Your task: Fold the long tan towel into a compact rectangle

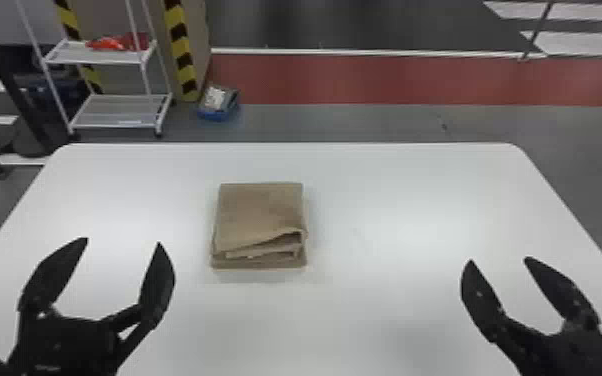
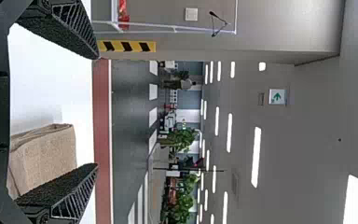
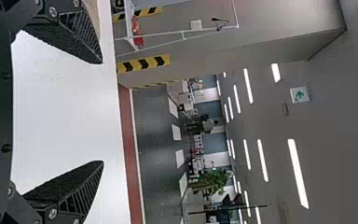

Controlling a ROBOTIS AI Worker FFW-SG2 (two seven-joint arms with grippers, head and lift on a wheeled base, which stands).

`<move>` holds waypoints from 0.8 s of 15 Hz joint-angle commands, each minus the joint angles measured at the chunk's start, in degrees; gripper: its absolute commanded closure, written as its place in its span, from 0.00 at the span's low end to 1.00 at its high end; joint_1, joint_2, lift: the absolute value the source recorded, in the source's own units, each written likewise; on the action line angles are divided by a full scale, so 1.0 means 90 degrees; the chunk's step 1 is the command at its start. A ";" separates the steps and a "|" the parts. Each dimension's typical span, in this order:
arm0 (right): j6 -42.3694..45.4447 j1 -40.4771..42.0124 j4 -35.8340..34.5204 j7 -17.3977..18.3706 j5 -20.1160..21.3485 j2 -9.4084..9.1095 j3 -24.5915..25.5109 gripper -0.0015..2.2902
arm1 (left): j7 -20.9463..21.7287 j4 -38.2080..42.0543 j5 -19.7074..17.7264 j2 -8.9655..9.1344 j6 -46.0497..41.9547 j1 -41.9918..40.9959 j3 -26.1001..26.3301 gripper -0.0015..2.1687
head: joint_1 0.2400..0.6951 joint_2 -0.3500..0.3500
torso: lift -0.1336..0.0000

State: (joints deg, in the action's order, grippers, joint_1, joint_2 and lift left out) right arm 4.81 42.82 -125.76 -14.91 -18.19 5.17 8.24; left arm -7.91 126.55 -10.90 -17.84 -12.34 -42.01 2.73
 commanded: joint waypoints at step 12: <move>0.0232 0.0018 0.0057 -0.0003 0.0010 -0.0037 -0.0105 0.06 | 0.0000 -0.0028 0.0019 0.0000 0.0020 0.0019 0.0000 0.03 | 1.00 0.47 | 0.08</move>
State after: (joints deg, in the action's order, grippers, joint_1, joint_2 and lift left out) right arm 6.71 42.98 -125.31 -14.92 -18.19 4.83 7.42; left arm -7.91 126.39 -10.75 -17.84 -12.20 -41.92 2.65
